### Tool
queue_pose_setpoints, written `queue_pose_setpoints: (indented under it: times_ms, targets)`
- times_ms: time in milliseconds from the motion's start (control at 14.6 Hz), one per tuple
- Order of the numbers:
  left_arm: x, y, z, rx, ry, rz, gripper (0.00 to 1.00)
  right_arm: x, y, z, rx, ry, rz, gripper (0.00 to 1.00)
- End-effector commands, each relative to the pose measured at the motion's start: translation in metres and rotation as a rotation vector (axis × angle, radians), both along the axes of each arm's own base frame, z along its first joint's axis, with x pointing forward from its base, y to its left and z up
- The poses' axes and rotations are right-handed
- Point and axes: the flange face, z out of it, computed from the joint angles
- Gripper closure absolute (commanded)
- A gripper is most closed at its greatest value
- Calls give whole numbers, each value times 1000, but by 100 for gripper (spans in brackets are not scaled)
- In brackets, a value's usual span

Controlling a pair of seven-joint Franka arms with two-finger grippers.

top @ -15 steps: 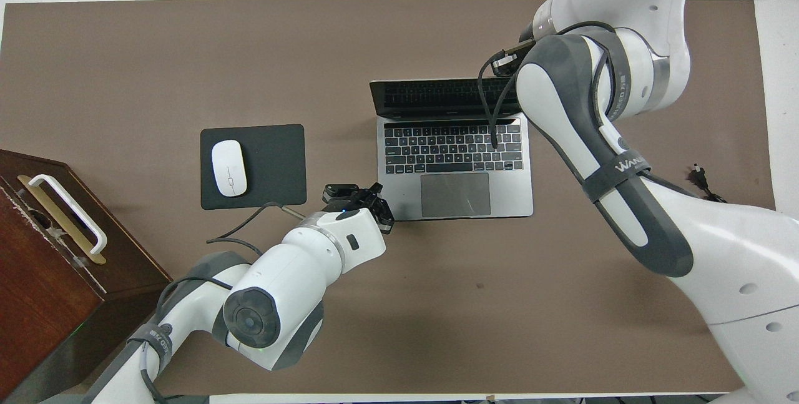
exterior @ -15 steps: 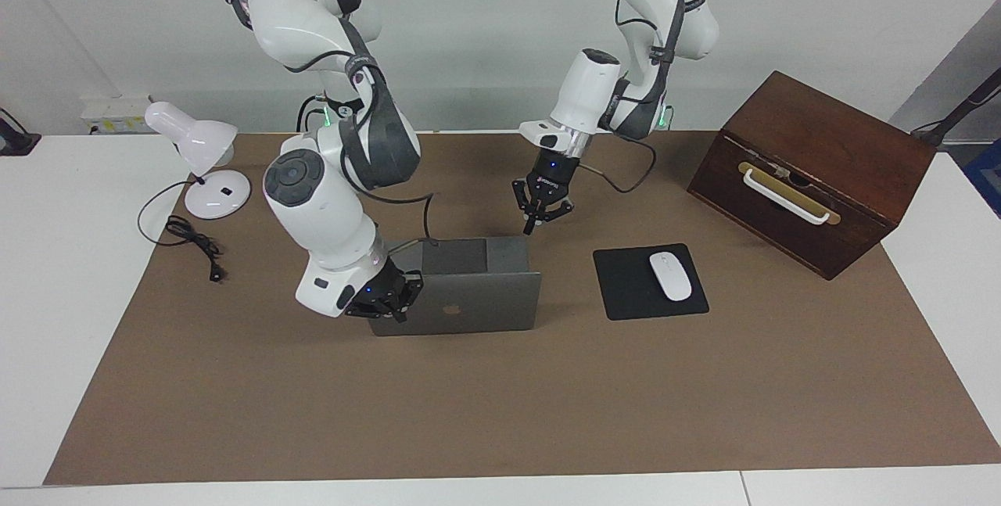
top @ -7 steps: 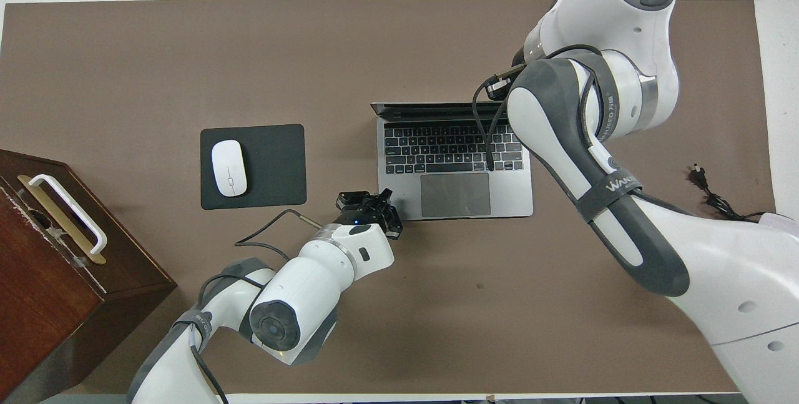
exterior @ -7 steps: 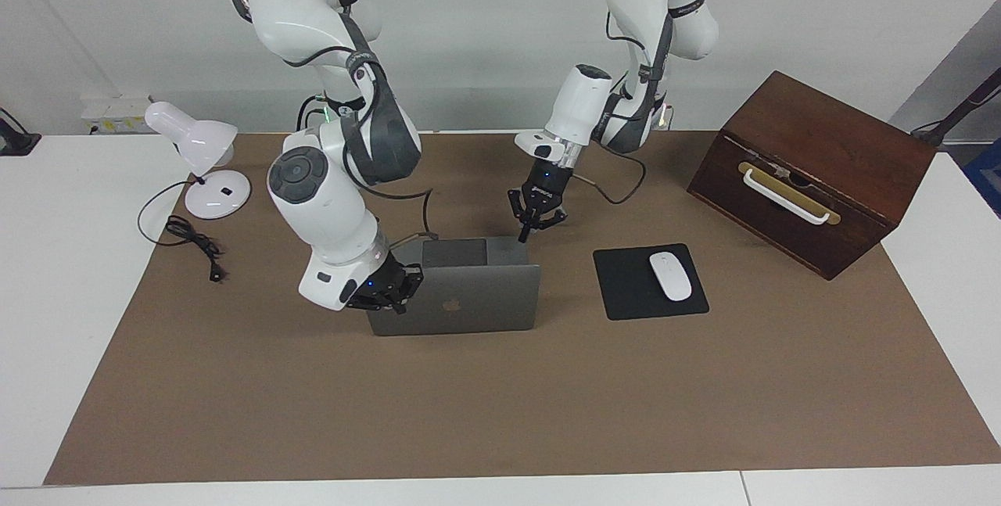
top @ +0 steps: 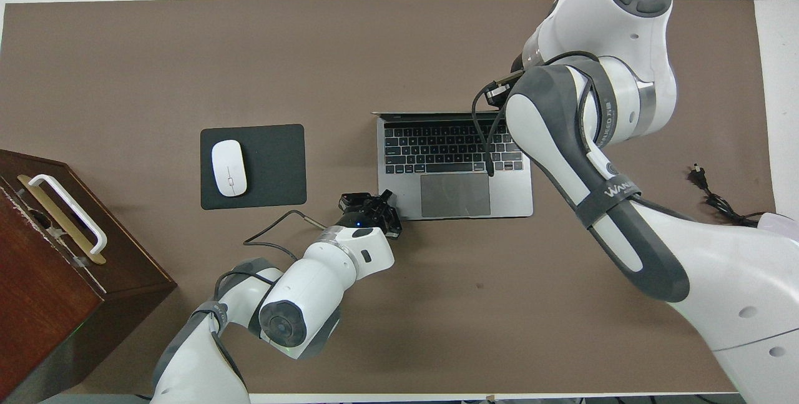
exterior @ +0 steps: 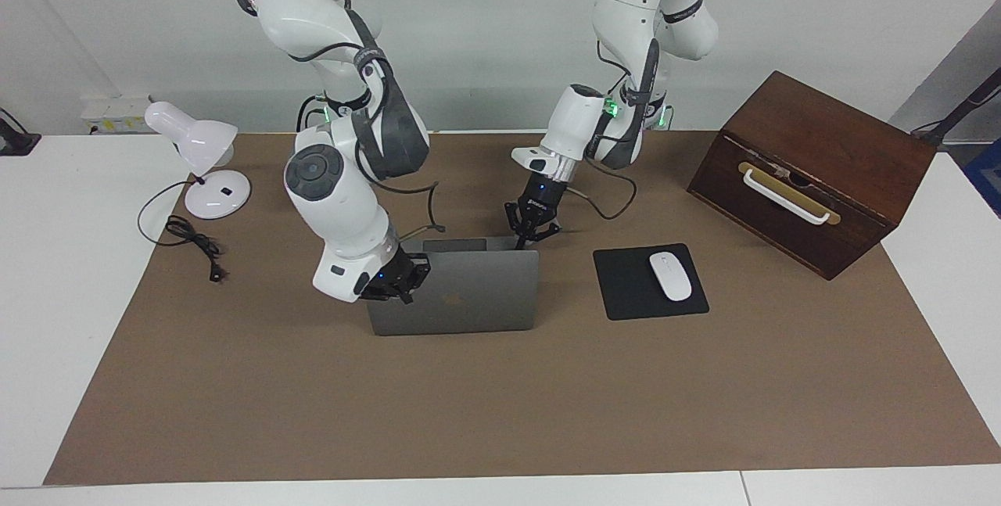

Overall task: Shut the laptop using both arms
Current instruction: 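Place the left gripper at the laptop base while the right gripper hooks the screen, then push the laptop screen down toward the keyboard with the right gripper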

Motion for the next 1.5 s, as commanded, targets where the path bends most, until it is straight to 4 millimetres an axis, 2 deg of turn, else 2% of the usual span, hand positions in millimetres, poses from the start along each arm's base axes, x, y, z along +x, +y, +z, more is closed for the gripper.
queue_pose_setpoints:
  times_ms: [0, 478, 614, 1434]
  targets:
    - [0, -1, 0, 15, -37, -32, 100, -15, 0, -6, 5, -5, -15, 100]
    - [-1, 2, -2, 46, -49, -64, 100, -29, -1, -14, -7, 25, -9, 100]
    - [-2, 3, -5, 51, -43, -64, 100, -36, 11, -17, -11, 34, 9, 100]
    - [-20, 18, -24, 110, -24, -105, 100, -68, 7, -38, -38, 95, 16, 100]
